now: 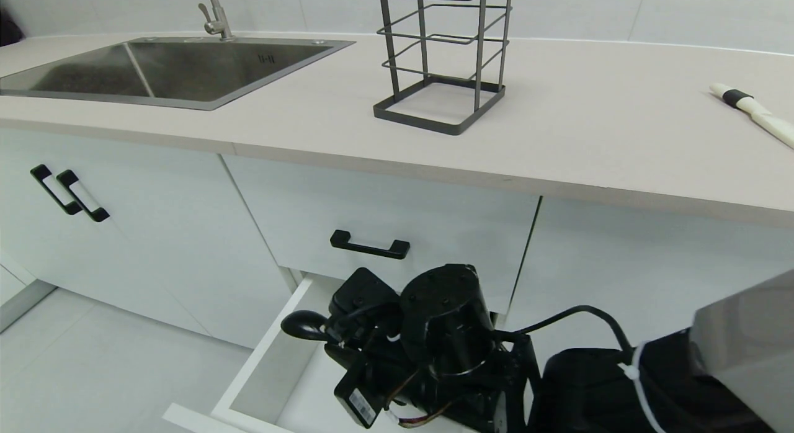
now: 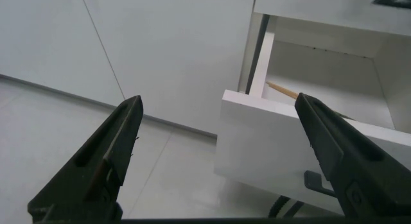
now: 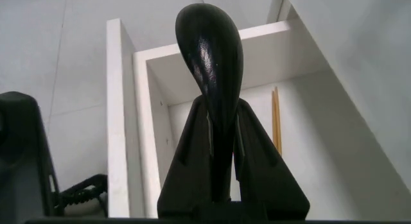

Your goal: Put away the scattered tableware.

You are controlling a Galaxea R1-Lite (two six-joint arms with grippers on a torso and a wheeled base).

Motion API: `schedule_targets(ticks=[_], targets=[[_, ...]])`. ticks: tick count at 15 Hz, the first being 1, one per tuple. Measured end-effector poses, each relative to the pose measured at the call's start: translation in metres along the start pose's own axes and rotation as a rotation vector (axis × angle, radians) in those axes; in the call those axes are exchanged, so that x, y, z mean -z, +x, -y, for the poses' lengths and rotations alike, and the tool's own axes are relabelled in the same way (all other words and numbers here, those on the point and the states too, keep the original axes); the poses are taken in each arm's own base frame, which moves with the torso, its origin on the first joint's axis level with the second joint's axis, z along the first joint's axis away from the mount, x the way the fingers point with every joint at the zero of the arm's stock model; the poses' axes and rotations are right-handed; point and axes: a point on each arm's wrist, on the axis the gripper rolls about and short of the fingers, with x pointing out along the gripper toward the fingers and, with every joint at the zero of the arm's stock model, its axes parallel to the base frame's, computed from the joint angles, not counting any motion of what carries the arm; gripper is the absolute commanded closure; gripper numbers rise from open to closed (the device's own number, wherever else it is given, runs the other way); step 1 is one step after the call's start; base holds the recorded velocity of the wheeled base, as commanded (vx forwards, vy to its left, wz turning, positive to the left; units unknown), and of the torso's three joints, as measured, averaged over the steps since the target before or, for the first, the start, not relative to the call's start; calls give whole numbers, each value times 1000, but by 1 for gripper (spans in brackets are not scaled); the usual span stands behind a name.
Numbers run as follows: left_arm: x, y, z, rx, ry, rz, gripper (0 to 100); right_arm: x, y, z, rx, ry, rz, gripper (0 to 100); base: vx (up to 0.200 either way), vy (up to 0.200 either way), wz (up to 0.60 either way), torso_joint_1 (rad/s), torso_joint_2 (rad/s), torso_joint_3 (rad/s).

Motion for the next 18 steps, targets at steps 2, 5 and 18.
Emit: schedule_targets(ticks=[2,5,18], targets=[[0,0,0,0,0,0,0,5,19,9,24,-1,-12,100,0,0,0,0,0,0],[0,0,0,0,0,1,0,12,42,20,49,-16,-49,100,0,0,0,0,0,0],[0,0,0,0,0,0,0,75,99,43,114,-10,-193,100,0,0,0,0,0,0]])
